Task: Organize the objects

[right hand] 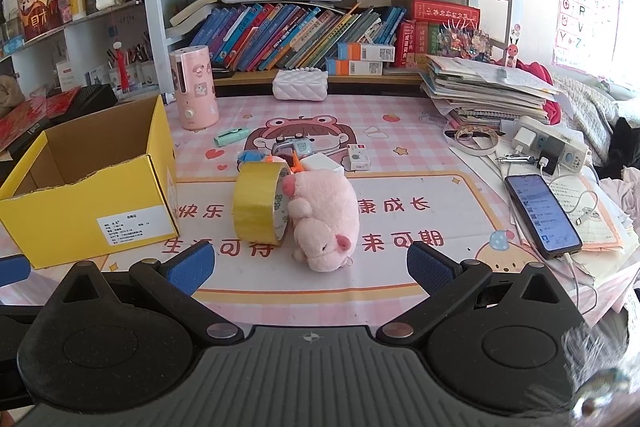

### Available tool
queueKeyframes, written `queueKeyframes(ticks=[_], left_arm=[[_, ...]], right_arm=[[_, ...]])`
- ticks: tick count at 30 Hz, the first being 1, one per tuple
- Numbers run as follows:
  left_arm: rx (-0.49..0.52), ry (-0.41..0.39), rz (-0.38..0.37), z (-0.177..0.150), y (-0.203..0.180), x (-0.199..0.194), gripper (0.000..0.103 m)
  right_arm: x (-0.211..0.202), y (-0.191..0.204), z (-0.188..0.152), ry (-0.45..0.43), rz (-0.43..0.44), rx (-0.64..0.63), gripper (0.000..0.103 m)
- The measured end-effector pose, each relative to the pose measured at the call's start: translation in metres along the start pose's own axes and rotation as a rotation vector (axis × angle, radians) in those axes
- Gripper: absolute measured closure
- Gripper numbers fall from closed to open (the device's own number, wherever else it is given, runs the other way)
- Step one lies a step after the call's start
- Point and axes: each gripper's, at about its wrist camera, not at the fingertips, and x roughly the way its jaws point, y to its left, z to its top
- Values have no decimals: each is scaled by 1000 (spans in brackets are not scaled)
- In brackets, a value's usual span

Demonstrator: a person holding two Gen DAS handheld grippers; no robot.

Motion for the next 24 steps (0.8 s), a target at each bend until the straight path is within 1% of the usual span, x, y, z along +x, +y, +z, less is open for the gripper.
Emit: queueKeyframes(ticks=[24], left_arm=[[0, -3, 9, -1, 1, -3, 0]], right_arm=[[0, 0, -1, 1, 2, 2, 0]])
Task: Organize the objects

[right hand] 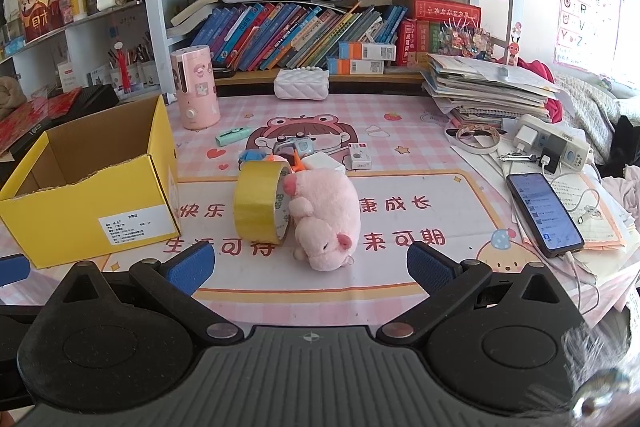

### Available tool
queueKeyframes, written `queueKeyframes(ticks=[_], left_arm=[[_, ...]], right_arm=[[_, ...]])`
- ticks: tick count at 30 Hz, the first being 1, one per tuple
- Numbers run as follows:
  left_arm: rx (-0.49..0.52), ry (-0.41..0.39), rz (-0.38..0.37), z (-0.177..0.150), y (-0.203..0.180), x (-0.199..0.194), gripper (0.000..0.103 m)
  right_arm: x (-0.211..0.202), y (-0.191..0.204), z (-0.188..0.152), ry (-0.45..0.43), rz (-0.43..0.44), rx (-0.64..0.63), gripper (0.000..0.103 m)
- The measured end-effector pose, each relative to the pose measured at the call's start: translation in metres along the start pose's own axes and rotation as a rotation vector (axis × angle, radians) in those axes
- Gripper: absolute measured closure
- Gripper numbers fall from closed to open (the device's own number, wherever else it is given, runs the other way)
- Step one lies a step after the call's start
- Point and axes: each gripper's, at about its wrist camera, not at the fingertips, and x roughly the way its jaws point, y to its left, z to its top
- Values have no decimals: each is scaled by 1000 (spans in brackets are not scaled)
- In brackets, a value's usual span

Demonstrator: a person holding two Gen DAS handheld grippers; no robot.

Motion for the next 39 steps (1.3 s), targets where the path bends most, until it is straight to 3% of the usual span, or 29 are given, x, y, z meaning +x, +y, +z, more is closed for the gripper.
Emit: queueKeyframes(ticks=[39], left_arm=[[-7, 7, -4, 1, 6, 5, 0]], right_arm=[[6, 9, -5, 0, 3, 0, 0]])
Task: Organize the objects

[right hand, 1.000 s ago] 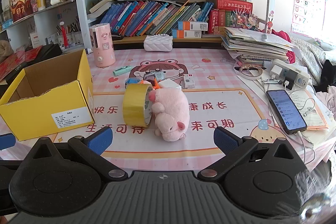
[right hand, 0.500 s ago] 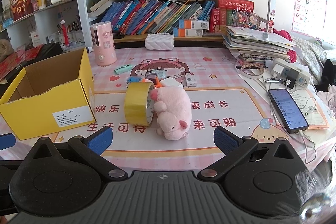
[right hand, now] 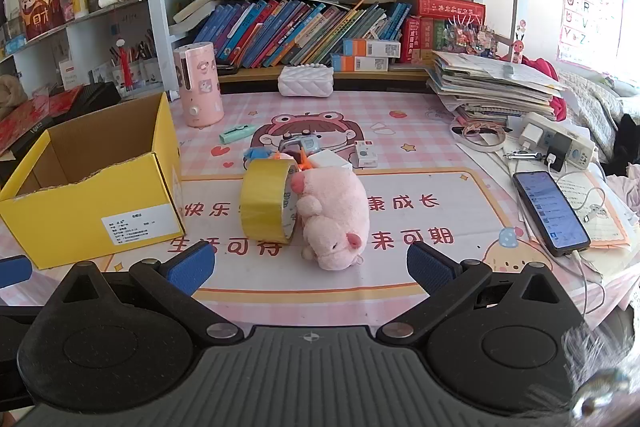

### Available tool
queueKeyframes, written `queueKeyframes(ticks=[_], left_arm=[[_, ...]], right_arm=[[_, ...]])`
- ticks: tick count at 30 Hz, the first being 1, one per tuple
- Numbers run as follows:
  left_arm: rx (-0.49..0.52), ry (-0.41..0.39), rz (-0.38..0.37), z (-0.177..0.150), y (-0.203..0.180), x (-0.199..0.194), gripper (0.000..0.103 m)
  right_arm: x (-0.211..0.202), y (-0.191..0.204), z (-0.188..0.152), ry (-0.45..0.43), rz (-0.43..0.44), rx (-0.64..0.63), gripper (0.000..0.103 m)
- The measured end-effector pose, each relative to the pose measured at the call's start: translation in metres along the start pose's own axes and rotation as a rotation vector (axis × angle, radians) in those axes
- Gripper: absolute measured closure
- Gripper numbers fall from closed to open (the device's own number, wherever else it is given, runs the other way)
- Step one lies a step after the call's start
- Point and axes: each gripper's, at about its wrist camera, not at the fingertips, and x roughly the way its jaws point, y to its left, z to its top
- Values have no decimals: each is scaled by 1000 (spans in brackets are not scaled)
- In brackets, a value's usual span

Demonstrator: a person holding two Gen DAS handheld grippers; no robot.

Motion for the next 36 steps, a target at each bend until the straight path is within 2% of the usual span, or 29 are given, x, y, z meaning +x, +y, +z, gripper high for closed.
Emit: queueKeyframes(ticks=[13, 22, 28, 32, 36], left_arm=[[-38, 8, -8, 6, 6, 11, 0], [-103, 38, 20, 18, 2, 33, 0], [-114, 69, 58, 24, -13, 49, 0], [-134, 90, 91, 26, -22, 57, 0], [-169, 114, 132, 25, -26, 64, 0]], right_arm=[[6, 2, 6, 2, -1, -3, 0], [23, -13, 28, -34, 14, -14, 0], [48, -34, 44, 14, 6, -9, 2], [71, -44, 51, 63, 44, -36, 9], [97, -46, 55, 124, 80, -86, 11]])
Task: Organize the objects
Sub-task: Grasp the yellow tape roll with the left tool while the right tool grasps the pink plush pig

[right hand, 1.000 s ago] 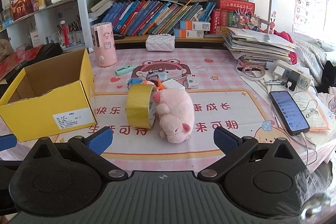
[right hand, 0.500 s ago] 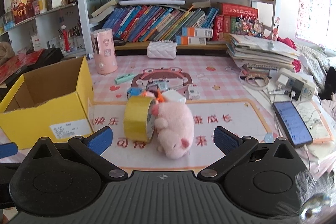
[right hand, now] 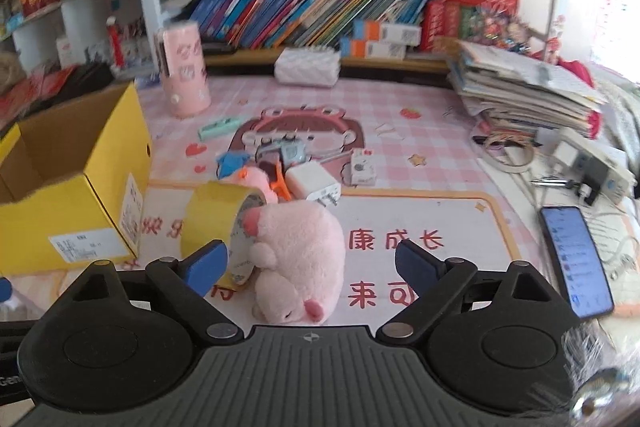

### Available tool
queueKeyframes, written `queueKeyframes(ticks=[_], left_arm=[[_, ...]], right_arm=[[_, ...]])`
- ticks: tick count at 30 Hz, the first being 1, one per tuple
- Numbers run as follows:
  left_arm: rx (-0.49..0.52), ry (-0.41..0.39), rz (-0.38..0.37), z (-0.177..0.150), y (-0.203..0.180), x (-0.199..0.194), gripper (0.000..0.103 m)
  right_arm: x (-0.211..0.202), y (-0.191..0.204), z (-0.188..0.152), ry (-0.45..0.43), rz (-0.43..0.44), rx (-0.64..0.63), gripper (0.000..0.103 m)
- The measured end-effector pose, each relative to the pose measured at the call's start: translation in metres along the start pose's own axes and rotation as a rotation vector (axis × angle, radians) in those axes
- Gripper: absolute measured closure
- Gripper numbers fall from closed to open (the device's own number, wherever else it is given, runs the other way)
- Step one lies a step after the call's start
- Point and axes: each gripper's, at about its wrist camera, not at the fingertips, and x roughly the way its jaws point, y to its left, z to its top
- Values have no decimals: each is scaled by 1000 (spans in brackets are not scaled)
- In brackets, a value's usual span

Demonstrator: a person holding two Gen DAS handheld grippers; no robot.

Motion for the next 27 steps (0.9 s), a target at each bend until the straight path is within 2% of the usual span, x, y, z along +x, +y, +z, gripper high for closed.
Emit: queueKeyframes(ticks=[6, 12, 14, 15, 17, 21, 27], left_arm=[[-48, 24, 70, -3, -7, 4, 0], [-63, 29, 55, -3, -21, 5, 0], [-41, 18, 32, 0, -31, 4, 0], [-23, 11, 20, 3, -39, 4, 0], [11, -2, -1, 8, -52, 6, 1], [51, -20, -53, 18, -76, 15, 3], [48, 3, -55, 33, -95, 44, 13]], right_arm=[[40, -5, 6, 89, 78, -54, 13], [72, -13, 8, 138, 154, -94, 20], [78, -21, 9, 153, 201, -81, 34], [78, -26, 9, 155, 221, -69, 35], [76, -37, 13, 149, 255, -48, 42], [61, -60, 21, 72, 249, -25, 43], [46, -95, 33, 7, 236, 12, 43]])
